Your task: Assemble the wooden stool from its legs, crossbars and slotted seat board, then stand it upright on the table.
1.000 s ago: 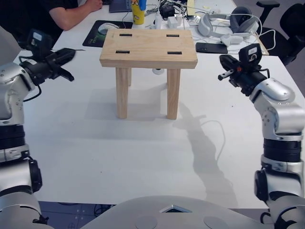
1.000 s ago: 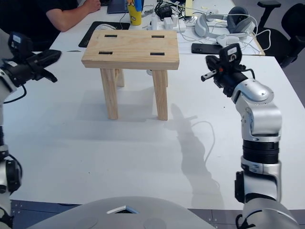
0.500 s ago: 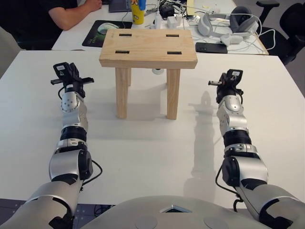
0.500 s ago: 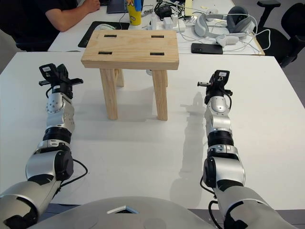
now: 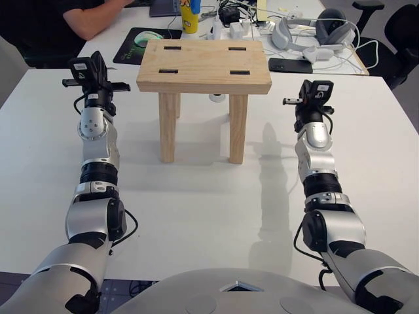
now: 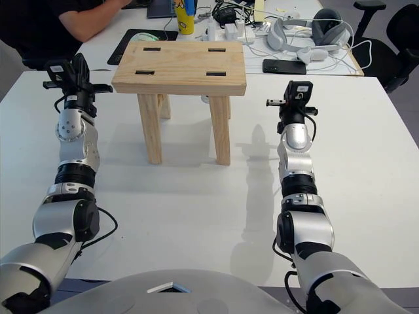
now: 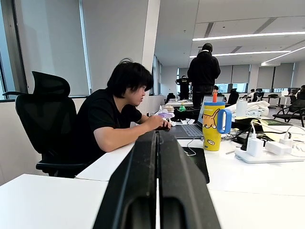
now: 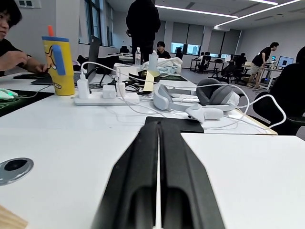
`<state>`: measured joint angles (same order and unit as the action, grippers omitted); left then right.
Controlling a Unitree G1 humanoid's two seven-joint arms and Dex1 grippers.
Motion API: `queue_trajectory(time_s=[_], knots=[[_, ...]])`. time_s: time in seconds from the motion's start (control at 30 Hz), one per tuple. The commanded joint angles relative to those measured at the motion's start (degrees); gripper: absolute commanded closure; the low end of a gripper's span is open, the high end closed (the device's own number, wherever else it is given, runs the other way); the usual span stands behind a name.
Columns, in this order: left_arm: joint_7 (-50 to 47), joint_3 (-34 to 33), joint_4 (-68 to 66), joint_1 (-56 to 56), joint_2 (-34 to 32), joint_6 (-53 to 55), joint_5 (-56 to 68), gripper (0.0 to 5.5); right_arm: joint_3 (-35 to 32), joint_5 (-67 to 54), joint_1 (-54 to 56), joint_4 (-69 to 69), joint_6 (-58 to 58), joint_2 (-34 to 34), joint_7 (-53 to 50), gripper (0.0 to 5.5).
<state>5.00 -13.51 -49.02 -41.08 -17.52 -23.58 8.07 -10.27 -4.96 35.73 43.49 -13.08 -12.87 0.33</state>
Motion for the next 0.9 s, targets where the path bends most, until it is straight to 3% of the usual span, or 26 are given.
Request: queue_trajectory(time_s=[0.03,0.9], knots=[[-0.9,1.3,-2.1,-2.3,-0.1,0.3,-2.3,5.46,0.6,0.3,2.1,0.1,0.2,0.5,0.7,5.5],[0.1,2.4,-7.1,-4.2,1.0,-2.7,-3.6,5.46,0.7,0.2,3.5,4.2,-1.4,0.5,3.5,5.5]])
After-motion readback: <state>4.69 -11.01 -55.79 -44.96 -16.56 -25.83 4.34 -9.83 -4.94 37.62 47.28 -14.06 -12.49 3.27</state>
